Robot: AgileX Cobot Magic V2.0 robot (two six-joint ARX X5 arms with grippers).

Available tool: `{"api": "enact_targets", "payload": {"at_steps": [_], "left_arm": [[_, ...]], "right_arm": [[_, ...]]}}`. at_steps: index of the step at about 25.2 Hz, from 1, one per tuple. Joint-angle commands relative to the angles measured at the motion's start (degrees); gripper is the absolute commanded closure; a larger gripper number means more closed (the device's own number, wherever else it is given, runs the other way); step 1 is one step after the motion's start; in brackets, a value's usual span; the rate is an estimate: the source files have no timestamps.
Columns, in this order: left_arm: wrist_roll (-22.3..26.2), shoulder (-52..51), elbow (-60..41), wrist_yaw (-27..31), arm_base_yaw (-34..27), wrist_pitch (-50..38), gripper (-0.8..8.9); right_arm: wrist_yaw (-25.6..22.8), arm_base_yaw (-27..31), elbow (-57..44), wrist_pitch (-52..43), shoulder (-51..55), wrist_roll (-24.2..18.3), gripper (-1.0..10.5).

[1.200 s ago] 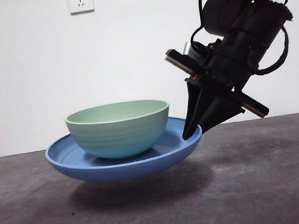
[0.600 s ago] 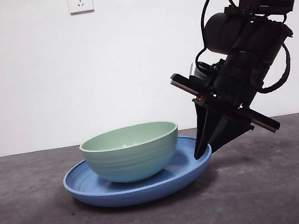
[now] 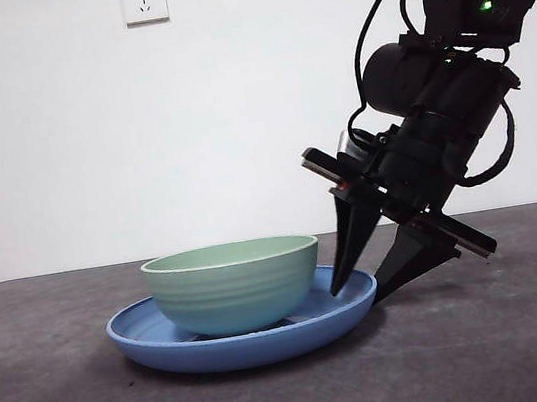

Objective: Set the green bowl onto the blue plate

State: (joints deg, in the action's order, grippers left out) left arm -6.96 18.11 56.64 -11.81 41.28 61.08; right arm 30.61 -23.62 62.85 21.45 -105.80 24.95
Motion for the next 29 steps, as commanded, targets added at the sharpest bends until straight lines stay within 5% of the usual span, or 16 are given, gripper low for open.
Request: {"api": "enact_targets", "payload": {"at_steps": [1, 8, 20, 29], "left_arm": [[0.2, 0.2, 0.5, 0.2, 0.3, -0.7, 1.94], [0.2, 0.2, 0.5, 0.2, 0.3, -0.7, 1.94], [0.2, 0.2, 0.5, 0.2, 0.3, -0.7, 1.94], [0.2, 0.2, 0.5, 0.2, 0.3, -0.7, 1.94]], "right_arm": [[-0.7, -0.2, 1.0, 0.1, 1.5, -0.5, 7.4], [-3.9, 0.3, 1.0, 6.4, 17.7, -3.6, 7.3], [-5.6, -0.3, 1.0, 24.8, 45.2, -10.9, 4.4], [-9.9, -0.9, 0.4, 35.9, 58.8, -14.7, 3.8]]}}
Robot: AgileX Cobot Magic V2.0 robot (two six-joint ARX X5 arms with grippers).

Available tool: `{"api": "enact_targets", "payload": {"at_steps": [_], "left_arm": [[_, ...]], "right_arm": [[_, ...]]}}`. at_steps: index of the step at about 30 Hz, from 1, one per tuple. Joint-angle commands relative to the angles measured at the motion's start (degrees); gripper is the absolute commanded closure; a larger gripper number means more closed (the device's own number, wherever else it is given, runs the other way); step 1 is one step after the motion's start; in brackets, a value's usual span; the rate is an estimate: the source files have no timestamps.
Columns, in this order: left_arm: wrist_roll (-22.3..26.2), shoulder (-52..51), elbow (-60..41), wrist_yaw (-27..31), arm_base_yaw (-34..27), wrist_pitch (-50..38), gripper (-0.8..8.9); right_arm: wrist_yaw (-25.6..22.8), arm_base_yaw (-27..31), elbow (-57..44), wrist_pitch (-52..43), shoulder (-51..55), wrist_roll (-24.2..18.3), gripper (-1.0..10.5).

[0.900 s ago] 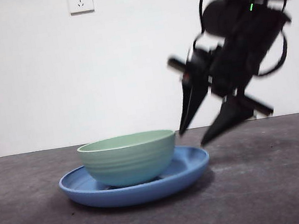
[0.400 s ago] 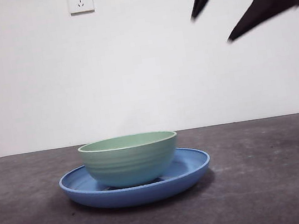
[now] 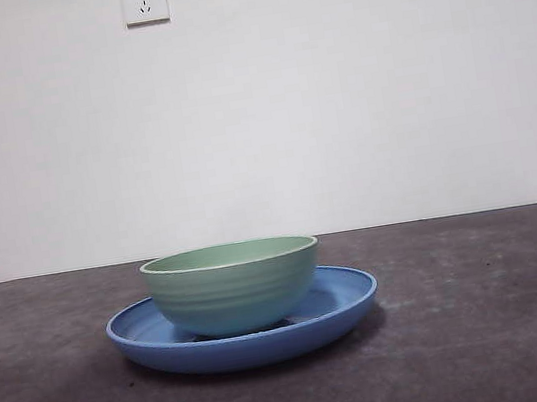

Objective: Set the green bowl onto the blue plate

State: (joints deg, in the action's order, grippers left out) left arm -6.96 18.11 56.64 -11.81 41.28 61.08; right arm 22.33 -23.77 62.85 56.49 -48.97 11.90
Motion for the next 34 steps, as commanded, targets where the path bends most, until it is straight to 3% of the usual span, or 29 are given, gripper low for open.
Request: {"api": "enact_targets", "payload": {"at_steps": [1, 11, 21, 23, 24, 25, 26, 27, 34], "left_arm": [[0.2, 0.2, 0.5, 0.2, 0.3, -0.7, 1.94], [0.2, 0.2, 0.5, 0.2, 0.3, -0.7, 1.94], [0.3, 0.2, 0.5, 0.2, 0.3, -0.8, 2.01], [0.3, 0.2, 0.5, 0.2, 0.3, -0.7, 2.82], [0.3, 0.2, 0.5, 0.2, 0.3, -0.7, 3.94], [0.3, 0.2, 0.5, 0.2, 0.3, -0.7, 5.61], [0.8, 0.2, 0.5, 0.2, 0.3, -0.7, 8.03], [0.8, 0.2, 0.5, 0.2, 0.3, -0.9, 7.89], [0.4, 0.2, 0.5, 0.2, 0.3, -0.9, 7.98]], "right_arm": [[-2.1, -0.9, 0.2, 1.1, 3.3, -1.7, 3.7], [-2.3, -0.9, -1.8, 5.9, 12.9, -1.9, 3.5], [-2.3, -0.9, -1.8, 6.4, 15.1, -1.9, 3.5], [-2.3, -0.9, -1.8, 6.4, 15.1, -1.9, 3.8], [-2.3, -0.9, -1.8, 6.4, 15.1, -1.9, 4.7], [-2.3, -0.9, -1.8, 6.4, 15.1, -1.9, 6.7], [-2.3, -0.9, -1.8, 6.4, 15.1, -2.0, 9.1], [-2.3, -0.9, -1.8, 6.3, 15.1, -2.3, 9.5], [-2.3, -0.9, -1.8, 6.1, 15.1, -2.3, 9.2]]}}
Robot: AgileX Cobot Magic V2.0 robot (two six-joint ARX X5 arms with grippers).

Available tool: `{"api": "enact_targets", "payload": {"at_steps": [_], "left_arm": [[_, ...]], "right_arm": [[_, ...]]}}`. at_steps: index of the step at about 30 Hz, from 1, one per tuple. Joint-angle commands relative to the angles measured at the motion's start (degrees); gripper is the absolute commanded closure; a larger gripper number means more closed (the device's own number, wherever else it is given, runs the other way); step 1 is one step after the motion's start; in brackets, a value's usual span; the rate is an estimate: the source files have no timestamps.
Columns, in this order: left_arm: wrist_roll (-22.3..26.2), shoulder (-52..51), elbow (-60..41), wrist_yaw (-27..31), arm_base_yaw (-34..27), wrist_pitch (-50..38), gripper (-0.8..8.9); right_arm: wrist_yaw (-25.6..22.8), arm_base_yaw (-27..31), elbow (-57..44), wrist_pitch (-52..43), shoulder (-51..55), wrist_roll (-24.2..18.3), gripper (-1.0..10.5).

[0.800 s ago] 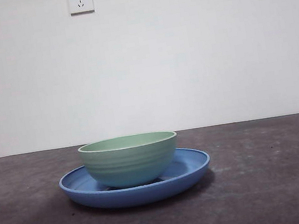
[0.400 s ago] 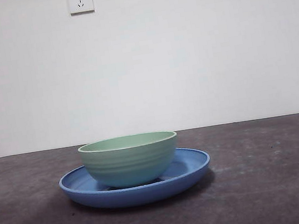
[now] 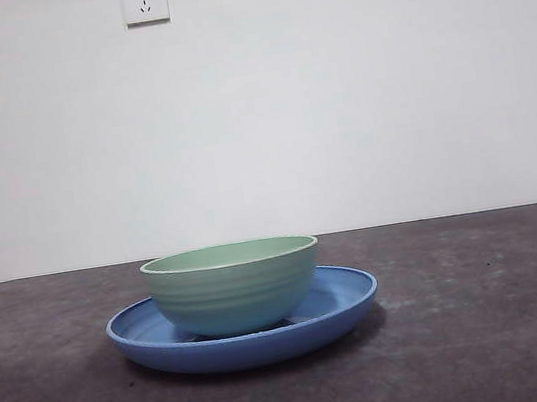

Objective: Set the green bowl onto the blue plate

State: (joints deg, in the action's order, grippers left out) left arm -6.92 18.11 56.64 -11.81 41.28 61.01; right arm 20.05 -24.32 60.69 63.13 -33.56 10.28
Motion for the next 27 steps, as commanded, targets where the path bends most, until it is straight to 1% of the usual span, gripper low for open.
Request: {"api": "enact_targets", "payload": {"at_steps": [1, 17, 20, 24, 27], "left_arm": [[0.4, 0.2, 0.5, 0.2, 0.3, -0.8, 7.98], [0.4, 0.1, 0.4, 0.2, 0.0, -1.0, 7.98], [0.4, -0.9, 0.2, 0.2, -3.6, -0.9, 7.98], [1.1, -1.0, -0.7, 0.3, -12.6, -1.6, 7.98], [9.8, -1.4, -3.9, 0.3, -21.6, -5.6, 7.98]], "right_arm": [[0.0, -0.3, 0.4, -0.5, -0.3, -0.7, 9.2], [0.0, -0.3, 0.4, -0.5, -0.3, -0.7, 9.2], [0.0, -0.3, 0.4, -0.5, -0.3, -0.7, 9.2], [0.0, -0.3, 0.4, -0.5, -0.3, -0.7, 9.2], [0.0, -0.3, 0.4, -0.5, -0.3, -0.7, 9.2]]}}
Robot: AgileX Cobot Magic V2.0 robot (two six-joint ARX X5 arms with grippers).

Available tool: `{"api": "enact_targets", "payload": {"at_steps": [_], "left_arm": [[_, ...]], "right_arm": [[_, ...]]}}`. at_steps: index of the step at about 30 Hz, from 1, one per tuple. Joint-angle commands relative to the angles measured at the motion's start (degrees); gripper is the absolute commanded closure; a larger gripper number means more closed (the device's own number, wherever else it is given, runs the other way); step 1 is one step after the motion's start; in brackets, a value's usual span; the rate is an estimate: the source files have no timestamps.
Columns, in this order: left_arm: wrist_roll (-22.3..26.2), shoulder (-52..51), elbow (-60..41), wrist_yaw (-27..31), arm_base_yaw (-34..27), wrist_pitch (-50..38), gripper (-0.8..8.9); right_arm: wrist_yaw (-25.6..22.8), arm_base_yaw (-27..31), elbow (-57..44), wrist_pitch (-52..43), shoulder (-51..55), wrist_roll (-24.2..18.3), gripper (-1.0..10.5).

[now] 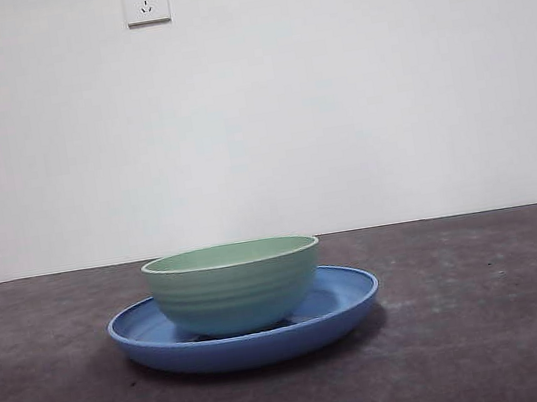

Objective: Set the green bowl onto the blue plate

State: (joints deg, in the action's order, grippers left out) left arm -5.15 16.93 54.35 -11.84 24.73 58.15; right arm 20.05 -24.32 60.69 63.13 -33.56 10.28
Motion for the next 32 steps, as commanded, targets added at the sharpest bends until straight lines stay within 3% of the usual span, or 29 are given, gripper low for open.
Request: {"api": "enact_targets", "payload": {"at_steps": [1, 8, 12, 16, 21, 32], "left_arm": [[10.7, -0.3, -3.4, 0.3, -8.0, -4.9, 7.98], [11.9, -0.7, -17.1, 0.4, -21.4, -18.6, 7.98], [8.0, -1.9, -25.6, 2.5, -25.1, -26.4, 7.98], [2.6, -4.3, -34.1, 4.6, -26.6, -35.8, 7.98], [2.4, -8.5, -42.4, 4.6, -26.8, -45.0, 7.98], [2.5, -15.8, -49.8, 9.6, -26.8, -46.1, 7.98]], "right_arm": [[0.0, -0.3, 0.4, -0.5, -0.3, -0.7, 9.2], [0.0, -0.3, 0.4, -0.5, -0.3, -0.7, 9.2], [0.0, -0.3, 0.4, -0.5, -0.3, -0.7, 9.2], [0.0, -0.3, 0.4, -0.5, -0.3, -0.7, 9.2], [0.0, -0.3, 0.4, -0.5, -0.3, -0.7, 9.2], [0.0, -0.3, 0.4, -0.5, -0.3, -0.7, 9.2]]}}
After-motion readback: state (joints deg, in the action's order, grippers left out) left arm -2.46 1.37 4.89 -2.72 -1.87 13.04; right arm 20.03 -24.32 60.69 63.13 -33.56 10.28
